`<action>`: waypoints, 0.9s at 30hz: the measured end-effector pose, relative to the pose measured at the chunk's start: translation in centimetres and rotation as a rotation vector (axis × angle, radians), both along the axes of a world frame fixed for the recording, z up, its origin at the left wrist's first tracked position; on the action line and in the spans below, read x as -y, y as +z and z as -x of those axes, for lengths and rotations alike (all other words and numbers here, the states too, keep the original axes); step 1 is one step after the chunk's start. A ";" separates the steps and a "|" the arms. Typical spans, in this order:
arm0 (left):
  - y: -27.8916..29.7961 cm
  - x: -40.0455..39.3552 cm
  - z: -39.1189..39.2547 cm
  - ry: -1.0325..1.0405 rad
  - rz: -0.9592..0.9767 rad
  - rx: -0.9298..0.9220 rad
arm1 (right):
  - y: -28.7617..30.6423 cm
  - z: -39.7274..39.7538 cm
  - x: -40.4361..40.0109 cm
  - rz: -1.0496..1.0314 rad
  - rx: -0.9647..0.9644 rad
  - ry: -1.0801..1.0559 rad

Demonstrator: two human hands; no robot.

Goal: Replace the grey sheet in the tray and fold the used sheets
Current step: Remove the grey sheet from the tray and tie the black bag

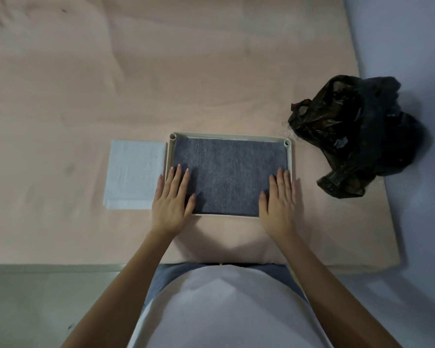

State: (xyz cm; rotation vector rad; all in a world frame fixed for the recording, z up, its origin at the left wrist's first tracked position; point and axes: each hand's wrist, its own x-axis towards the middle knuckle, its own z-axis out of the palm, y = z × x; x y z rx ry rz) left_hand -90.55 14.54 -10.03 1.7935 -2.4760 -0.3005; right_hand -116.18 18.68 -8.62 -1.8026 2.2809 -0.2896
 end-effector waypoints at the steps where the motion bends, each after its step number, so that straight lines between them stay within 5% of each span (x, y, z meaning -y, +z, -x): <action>1: 0.1 -0.1 0.0 -0.001 -0.008 0.005 | 0.1 0.1 0.0 0.013 0.028 0.010; 5: 1.1 -0.2 0.4 0.033 0.025 -0.041 | 1.0 0.5 -0.3 0.094 0.108 0.004; 9: 3.1 1.5 4.2 -0.141 0.167 -0.201 | 2.6 0.6 -0.7 0.110 -0.045 -0.092; 12: 4.6 3.4 9.5 -0.237 0.062 -0.235 | 3.6 0.6 -1.2 0.057 -0.147 -0.152; 19: 4.5 7.5 19.5 -0.353 -0.110 0.007 | 4.3 -0.4 -1.3 -0.130 -0.074 -0.165; 27: 3.6 9.1 22.2 -0.280 -0.205 0.103 | 3.7 -1.3 -1.1 -0.304 -0.149 -0.244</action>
